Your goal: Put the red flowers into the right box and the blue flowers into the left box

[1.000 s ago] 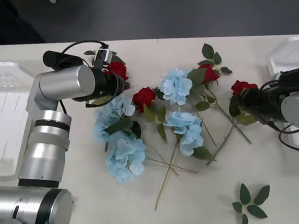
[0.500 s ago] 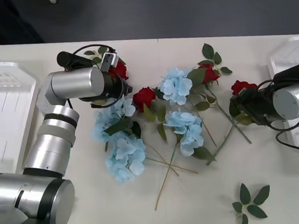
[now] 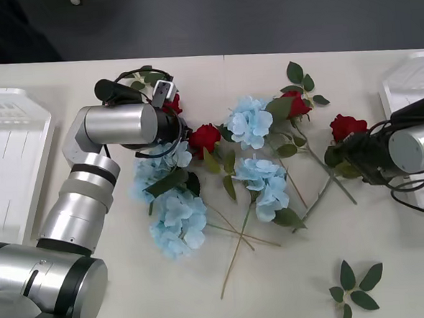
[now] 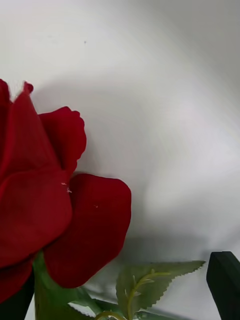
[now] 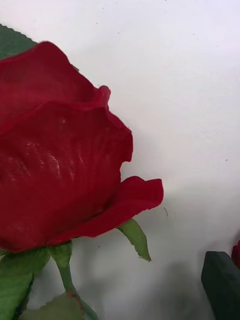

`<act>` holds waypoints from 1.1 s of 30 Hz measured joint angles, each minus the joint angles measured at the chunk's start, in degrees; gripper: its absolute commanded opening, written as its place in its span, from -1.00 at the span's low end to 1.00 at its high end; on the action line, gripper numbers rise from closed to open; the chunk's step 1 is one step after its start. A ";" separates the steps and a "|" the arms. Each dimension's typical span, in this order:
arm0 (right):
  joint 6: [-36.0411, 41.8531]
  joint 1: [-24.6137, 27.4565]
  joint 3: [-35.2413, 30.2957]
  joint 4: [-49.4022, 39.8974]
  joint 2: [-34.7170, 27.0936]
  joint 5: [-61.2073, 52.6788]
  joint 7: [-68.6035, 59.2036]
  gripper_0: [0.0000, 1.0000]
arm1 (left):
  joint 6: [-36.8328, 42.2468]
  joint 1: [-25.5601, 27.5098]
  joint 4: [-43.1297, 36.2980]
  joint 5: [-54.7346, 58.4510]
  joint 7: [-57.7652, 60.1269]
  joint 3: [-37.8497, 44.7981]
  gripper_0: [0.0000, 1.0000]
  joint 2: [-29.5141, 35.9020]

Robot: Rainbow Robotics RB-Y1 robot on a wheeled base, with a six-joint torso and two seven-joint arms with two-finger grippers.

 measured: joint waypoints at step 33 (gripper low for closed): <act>-2.99 -4.47 3.13 7.22 -0.38 -0.01 0.09 -1.00 | -1.54 17.71 -36.16 22.93 0.00 0.09 -1.00 5.82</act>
